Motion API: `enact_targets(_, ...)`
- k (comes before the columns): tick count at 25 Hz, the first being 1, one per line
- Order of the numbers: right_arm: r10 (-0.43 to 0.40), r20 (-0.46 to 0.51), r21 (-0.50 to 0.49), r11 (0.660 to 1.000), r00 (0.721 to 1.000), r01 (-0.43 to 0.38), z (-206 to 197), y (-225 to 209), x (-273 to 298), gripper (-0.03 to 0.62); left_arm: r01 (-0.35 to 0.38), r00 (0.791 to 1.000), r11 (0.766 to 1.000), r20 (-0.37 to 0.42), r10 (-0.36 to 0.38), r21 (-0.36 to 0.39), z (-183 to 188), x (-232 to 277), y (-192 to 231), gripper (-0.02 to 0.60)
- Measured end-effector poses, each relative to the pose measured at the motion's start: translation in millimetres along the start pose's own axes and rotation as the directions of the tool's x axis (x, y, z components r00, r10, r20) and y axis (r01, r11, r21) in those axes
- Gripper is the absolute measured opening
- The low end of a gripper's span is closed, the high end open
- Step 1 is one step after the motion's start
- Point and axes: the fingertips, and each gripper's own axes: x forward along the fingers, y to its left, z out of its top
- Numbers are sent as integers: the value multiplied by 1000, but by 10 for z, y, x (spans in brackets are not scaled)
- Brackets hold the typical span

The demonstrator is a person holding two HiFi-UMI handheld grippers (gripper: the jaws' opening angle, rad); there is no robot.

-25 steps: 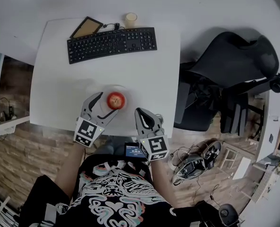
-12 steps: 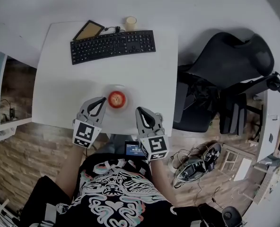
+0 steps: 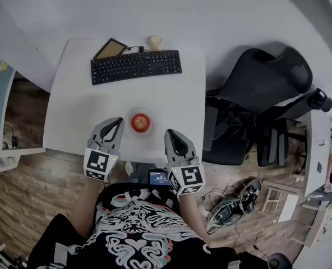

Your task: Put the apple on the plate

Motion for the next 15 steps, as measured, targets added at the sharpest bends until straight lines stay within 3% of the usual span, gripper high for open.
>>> enact_targets(15, -16, 74, -42, 999, 997, 20, 265, 155, -159, 29, -46, 997, 999, 69, 45, 14, 259, -337, -24, 15)
